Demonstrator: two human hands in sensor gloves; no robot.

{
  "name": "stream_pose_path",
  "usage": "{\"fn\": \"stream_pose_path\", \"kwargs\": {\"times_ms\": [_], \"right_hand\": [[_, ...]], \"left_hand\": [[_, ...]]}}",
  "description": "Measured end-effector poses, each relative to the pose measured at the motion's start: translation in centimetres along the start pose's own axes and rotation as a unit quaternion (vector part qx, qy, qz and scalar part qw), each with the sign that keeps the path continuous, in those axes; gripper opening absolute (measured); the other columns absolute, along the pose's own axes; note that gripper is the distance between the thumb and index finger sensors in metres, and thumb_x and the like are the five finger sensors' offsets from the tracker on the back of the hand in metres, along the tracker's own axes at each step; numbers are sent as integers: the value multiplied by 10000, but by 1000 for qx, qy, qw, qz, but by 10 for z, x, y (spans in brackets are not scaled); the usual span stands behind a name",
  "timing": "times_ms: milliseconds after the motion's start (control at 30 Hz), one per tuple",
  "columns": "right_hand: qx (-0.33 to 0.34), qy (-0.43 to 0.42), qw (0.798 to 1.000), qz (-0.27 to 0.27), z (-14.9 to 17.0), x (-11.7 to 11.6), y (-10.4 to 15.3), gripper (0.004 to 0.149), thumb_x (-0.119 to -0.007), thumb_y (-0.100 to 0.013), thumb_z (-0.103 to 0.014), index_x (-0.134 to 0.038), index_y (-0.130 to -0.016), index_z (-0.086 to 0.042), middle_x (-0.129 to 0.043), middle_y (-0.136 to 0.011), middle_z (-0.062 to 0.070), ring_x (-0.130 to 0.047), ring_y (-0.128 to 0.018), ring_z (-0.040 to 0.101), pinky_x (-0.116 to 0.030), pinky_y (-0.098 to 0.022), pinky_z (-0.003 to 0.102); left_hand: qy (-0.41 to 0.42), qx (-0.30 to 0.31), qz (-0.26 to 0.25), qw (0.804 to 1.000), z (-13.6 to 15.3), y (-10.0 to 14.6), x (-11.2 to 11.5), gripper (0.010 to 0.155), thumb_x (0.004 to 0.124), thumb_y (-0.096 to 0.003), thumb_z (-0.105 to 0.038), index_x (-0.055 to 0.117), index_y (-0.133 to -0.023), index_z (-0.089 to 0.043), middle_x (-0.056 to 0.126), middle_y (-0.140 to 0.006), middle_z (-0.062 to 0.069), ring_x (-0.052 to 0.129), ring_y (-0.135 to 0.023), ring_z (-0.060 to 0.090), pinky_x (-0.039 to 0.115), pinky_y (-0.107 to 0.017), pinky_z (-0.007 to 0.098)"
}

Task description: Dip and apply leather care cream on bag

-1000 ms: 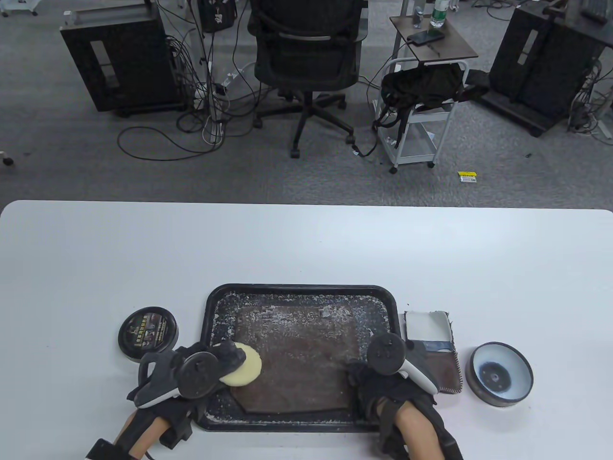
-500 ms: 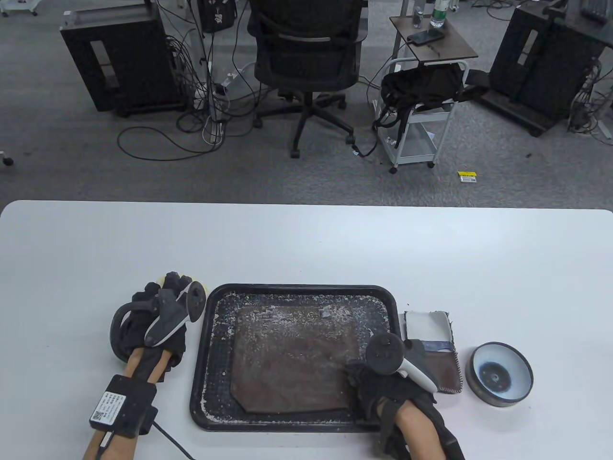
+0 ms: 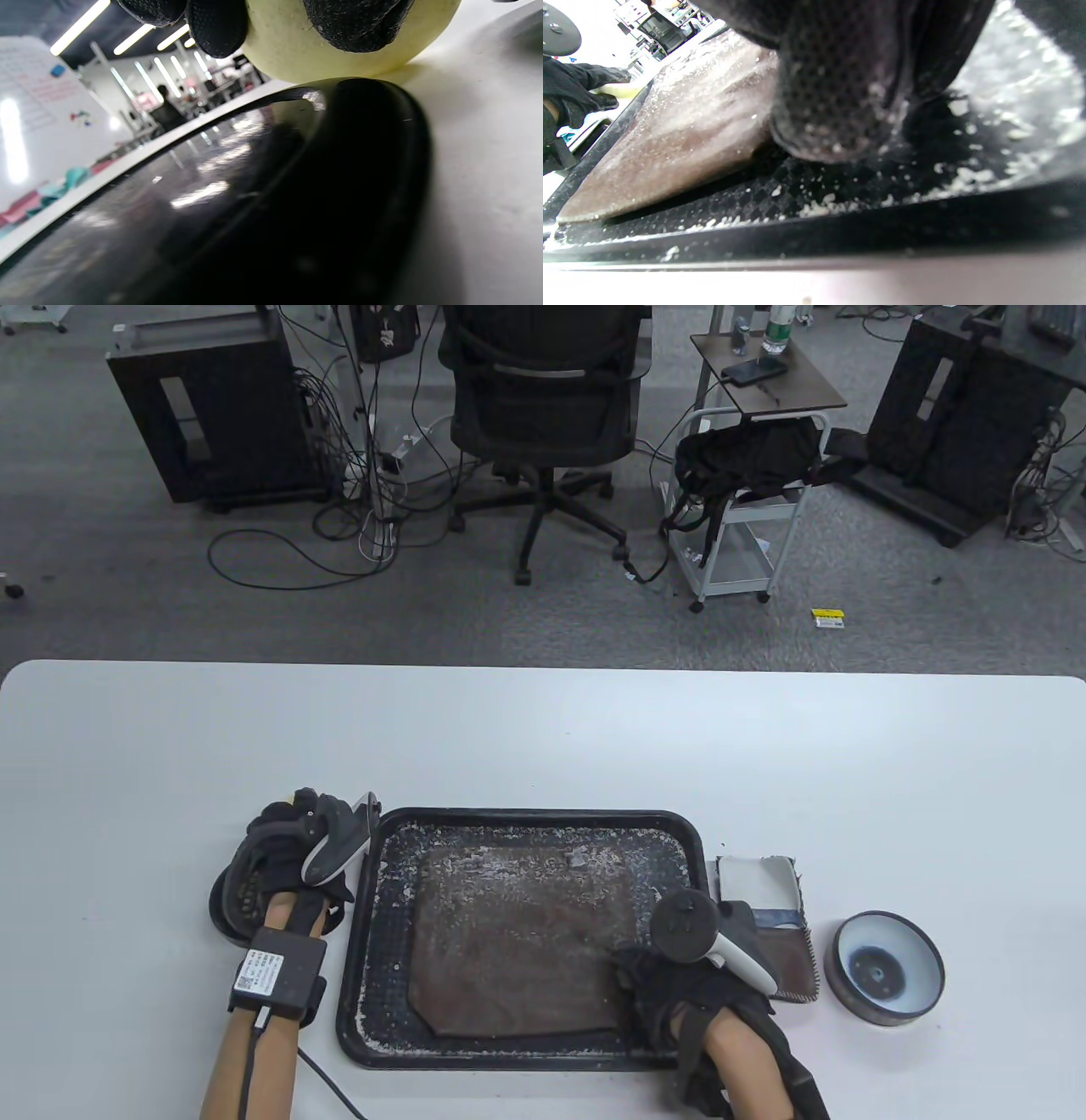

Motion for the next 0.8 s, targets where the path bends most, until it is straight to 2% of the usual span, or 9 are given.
{"fn": "stream_pose_path", "kwargs": {"times_ms": [200, 300, 367, 433, 533, 600, 800], "right_hand": [[-1, 4, 1000, 0, 0, 1, -1, 620, -709, -411, -144, -552, -1011, -146, -781, -887, 70, -1047, -266, 134, -832, -478, 461], [0, 3, 1000, 0, 0, 0, -1, 620, -708, -412, -145, -549, -1011, -145, -780, -887, 70, -1047, -266, 133, -831, -480, 460], [0, 2, 1000, 1, 0, 0, 0, 621, -708, -412, -145, -547, -1012, -146, -776, -889, 70, -1047, -266, 132, -830, -481, 460], [0, 3, 1000, 1, 0, 0, 0, 622, -708, -412, -145, -545, -1012, -144, -776, -889, 71, -1047, -266, 132, -831, -479, 461], [0, 2, 1000, 1, 0, 0, 0, 621, -708, -412, -145, -546, -1012, -146, -777, -888, 71, -1046, -266, 132, -832, -479, 459], [0, 1, 1000, 1, 0, 0, 0, 621, -708, -412, -146, -546, -1012, -146, -775, -889, 71, -1046, -267, 132, -831, -480, 459], [1, -4, 1000, 2, 1, -1, 1, 621, -707, -413, -147, -542, -1012, -144, -771, -892, 71, -1046, -269, 133, -830, -480, 460]], "left_hand": [[-17, 15, 19, 1000, -4, 1, 0, 662, 743, -384, -502, 474, -987, -471, 539, -1105, -174, 718, -972, 213, 643, -703, 434], [-24, 26, 27, 999, -7, 1, 0, 761, 757, -381, -493, 318, -1001, -446, 489, -1117, -171, 689, -991, 208, 639, -706, 420], [-36, 24, 36, 998, -7, 1, 0, 827, 763, -390, -470, 209, -1001, -414, 391, -1131, -129, 642, -1021, 197, 633, -711, 418], [-35, 33, 43, 998, -5, 2, -1, 846, 767, -391, -465, 173, -992, -426, 340, -1132, -144, 651, -1033, 206, 637, -716, 427], [-22, 42, 51, 998, -2, 4, -3, 843, 771, -388, -471, 187, -994, -423, 329, -1130, -114, 701, -1025, 236, 672, -708, 450], [-42, 39, 71, 996, 1, 5, -1, 853, 771, -382, -499, 184, -997, -425, 298, -1133, -107, 649, -1054, 269, 651, -730, 469], [-40, 30, 65, 997, 19, 19, -6, 842, 760, -374, -528, 218, -1010, -430, 282, -1144, -112, 469, -1109, 315, 553, -786, 514]]}}
Point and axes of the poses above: the tracker on the back of each hand, its own z axis roughly to the little-finger side, its own y axis roughly from the fingertips to the wrist, x = y × z, the point moved 3 cm from there along -y, roughly from the wrist to the fingertips
